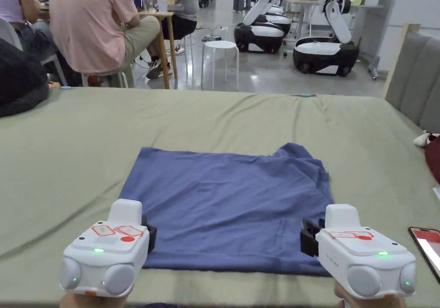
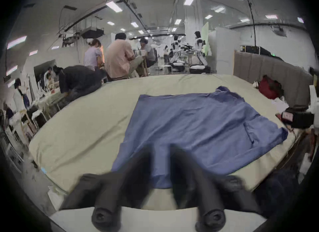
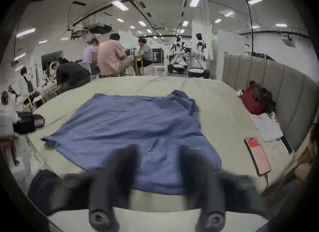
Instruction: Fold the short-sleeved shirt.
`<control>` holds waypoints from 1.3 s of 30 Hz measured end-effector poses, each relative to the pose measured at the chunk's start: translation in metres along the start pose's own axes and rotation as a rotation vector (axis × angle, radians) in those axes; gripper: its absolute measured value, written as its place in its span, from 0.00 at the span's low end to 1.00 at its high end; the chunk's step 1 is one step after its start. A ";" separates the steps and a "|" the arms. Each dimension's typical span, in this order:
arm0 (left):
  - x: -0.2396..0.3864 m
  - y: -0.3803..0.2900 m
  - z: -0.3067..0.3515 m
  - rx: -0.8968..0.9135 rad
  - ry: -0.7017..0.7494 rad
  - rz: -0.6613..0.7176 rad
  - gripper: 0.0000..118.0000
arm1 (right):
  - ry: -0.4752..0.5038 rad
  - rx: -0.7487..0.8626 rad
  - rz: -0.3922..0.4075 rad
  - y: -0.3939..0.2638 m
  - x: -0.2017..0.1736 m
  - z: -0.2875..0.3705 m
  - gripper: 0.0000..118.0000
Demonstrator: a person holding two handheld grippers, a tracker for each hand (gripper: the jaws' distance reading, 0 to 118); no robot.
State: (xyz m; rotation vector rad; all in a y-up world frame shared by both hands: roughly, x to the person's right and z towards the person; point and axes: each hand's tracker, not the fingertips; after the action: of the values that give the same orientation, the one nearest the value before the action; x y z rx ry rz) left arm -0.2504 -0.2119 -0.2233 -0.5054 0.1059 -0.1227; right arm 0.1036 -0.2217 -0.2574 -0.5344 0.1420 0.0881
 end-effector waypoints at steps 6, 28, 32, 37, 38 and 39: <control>-0.082 -0.009 -0.012 -0.144 0.011 0.195 0.00 | 0.028 -0.022 0.037 -0.003 0.001 0.002 0.00; -0.094 -0.050 -0.050 -0.259 -0.054 0.260 0.04 | -0.152 -0.121 -0.058 -0.025 0.075 -0.017 0.00; -0.089 -0.033 -0.039 -0.215 -0.035 0.232 0.04 | -0.218 -0.080 -0.146 -0.027 0.101 -0.015 0.76; -0.085 -0.026 -0.039 -0.203 -0.020 0.209 0.04 | -0.148 -0.128 -0.165 -0.048 0.110 -0.036 0.82; -0.085 -0.026 -0.039 -0.203 -0.019 0.211 0.04 | -0.159 -0.181 -0.143 -0.053 0.109 -0.046 0.78; -0.085 -0.026 -0.040 -0.206 -0.018 0.214 0.04 | -0.144 -0.214 -0.133 -0.058 0.108 -0.052 0.72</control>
State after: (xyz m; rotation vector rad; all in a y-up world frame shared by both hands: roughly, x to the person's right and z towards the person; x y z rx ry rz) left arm -0.3420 -0.2410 -0.2392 -0.6967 0.1556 0.1029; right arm 0.2113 -0.2933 -0.2897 -0.7471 -0.0443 0.0114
